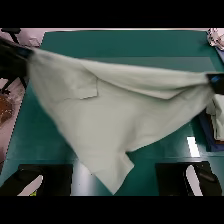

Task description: Fold the shirts.

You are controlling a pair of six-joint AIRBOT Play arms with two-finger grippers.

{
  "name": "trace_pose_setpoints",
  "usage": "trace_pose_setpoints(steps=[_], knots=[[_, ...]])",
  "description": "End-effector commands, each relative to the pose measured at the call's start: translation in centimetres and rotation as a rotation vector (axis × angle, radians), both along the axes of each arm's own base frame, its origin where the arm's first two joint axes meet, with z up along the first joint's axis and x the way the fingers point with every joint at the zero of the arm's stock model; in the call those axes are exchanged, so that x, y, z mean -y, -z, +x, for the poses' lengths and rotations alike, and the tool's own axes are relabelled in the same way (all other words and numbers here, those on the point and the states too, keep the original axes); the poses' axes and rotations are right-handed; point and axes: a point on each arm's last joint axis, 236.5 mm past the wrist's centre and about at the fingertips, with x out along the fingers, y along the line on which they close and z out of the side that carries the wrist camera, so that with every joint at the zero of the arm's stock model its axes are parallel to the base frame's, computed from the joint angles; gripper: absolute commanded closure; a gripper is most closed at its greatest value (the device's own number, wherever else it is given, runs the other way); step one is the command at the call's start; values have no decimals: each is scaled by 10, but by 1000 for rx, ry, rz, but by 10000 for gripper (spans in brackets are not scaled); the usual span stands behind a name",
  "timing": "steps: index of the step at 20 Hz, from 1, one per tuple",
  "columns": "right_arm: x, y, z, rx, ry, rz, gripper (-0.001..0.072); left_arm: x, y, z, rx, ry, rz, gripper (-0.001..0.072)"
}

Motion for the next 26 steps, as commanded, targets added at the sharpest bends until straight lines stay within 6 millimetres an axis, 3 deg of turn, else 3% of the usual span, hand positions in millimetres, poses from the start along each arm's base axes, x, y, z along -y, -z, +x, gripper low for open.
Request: trace_pose_setpoints(steps=[1, 4, 8, 13, 16, 19, 20, 21, 22, 23, 25, 26], knots=[[23, 94, 26, -196, 77, 129, 697, 17, 104, 54, -214, -1, -34, 683], [41, 138, 56, -256, 162, 202, 697, 26, 156, 101, -257, -34, -65, 684], [41, 165, 106, -278, 189, 196, 696, 32, 191, 140, -249, -89, -144, 683], [23, 159, 175, -233, 136, 144, 697, 32, 192, 168, -175, -135, -217, 683], [32, 158, 206, -216, 141, 143, 697, 27, 184, 177, -122, -160, -227, 683], [42, 158, 223, -217, 138, 154, 696, 27, 185, 178, -120, -162, -227, 682], [44, 158, 226, -221, 133, 158, 697, 27, 189, 177, -128, -152, -214, 637], [45, 158, 227, -225, 127, 164, 696, 29, 193, 175, -140, -140, -200, 325], [46, 157, 228, -227, 120, 168, 695, 30, 197, 173, -158, -134, -198, 218], [46, 154, 229, -222, 119, 168, 668, 32, 200, 171, -174, -128, -196, 221], [51, 144, 231, -207, 118, 169, 142, 33, 206, 164, -221, -126, -207, 210], [53, 139, 231, -205, 106, 173, 85, 31, 211, 159, -267, -140, -233, 209]])
